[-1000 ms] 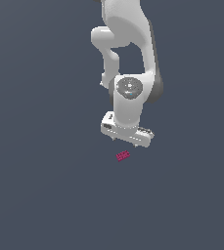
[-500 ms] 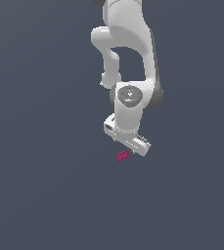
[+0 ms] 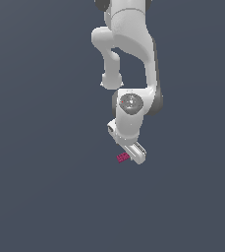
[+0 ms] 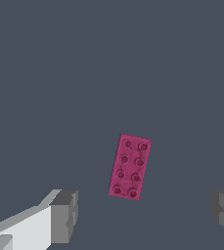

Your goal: Pick up the object and move it to a goal position.

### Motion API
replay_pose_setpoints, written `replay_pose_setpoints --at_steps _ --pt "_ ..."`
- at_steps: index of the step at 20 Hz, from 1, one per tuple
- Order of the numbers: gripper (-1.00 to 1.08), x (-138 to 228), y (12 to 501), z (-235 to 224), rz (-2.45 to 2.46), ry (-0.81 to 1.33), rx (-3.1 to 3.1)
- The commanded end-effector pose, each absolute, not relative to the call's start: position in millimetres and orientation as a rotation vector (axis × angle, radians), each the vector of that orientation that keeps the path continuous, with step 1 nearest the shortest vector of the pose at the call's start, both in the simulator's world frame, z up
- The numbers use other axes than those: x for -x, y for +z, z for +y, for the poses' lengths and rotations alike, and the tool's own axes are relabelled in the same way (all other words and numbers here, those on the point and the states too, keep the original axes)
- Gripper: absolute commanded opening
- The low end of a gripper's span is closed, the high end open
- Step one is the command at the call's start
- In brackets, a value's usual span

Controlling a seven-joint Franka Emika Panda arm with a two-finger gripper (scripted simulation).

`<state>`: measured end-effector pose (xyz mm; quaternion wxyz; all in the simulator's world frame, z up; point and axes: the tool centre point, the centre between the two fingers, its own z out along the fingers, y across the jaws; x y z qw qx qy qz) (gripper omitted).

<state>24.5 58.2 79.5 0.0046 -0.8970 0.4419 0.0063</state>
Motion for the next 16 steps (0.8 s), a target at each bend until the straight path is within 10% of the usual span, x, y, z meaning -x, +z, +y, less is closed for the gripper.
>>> replay_pose_setpoints --at_steps 1,16 --pt "1.00 -26 75 58 1.469 0.015 2.769" --pt "1.00 -28 62 58 1.682 0.000 2.653"
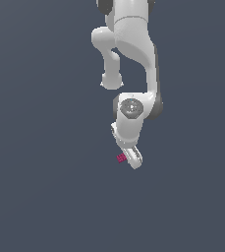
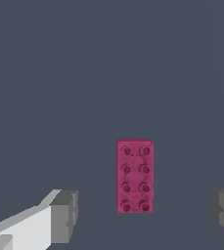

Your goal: Pick up the object and move it to a goal position.

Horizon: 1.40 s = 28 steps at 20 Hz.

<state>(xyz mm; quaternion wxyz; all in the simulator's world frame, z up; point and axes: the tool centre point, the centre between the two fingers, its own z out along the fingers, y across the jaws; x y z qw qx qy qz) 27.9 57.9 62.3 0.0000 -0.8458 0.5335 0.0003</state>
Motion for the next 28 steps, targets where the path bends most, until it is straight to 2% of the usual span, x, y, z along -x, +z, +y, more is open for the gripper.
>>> replay_pose_setpoints --at_steps 1,18,19,28 --pt "1.00 -28 62 58 1.676 0.001 2.657" --pt "1.00 -28 12 58 1.682 0.000 2.653" --pt "-1.00 -28 12 58 1.682 0.000 2.653" --pt "-1.00 -28 12 58 1.682 0.000 2.653"
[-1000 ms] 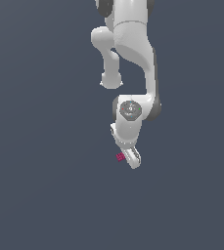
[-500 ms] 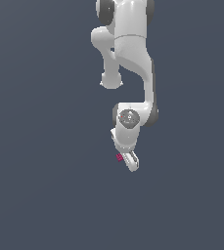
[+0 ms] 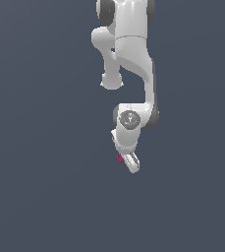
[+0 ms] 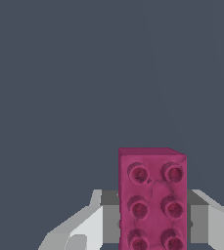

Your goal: Pick up the object and move it to a goal position.

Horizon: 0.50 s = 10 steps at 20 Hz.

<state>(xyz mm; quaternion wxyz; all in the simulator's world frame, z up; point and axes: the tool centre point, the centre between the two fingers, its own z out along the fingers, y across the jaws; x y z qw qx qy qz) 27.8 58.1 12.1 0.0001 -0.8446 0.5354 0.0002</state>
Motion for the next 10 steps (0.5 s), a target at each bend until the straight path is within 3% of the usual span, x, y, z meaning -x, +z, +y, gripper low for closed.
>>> replay_pose_setpoints --at_steps 1,10 --pt "-1.00 -28 12 58 1.682 0.000 2.653" --pt "-1.00 -42 18 31 1.682 0.000 2.653"
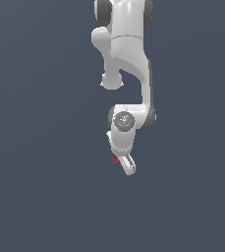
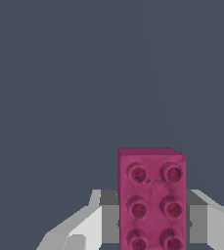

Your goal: Pick up the object and move it to a goal position.

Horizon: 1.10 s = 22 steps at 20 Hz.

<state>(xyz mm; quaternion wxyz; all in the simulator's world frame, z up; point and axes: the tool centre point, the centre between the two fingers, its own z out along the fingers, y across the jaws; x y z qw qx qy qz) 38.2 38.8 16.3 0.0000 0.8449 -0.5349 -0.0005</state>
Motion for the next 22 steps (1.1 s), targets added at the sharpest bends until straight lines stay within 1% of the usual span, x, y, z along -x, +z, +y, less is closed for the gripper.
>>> replay_pose_setpoints --at_steps 1,15,22 --pt "-1.00 -45 20 25 -1.682 0.000 -2.653" --pt "-1.00 -102 43 -76 -1.682 0.000 -2.653" --pt "-1.00 -124 51 -114 -1.682 0.000 -2.653"
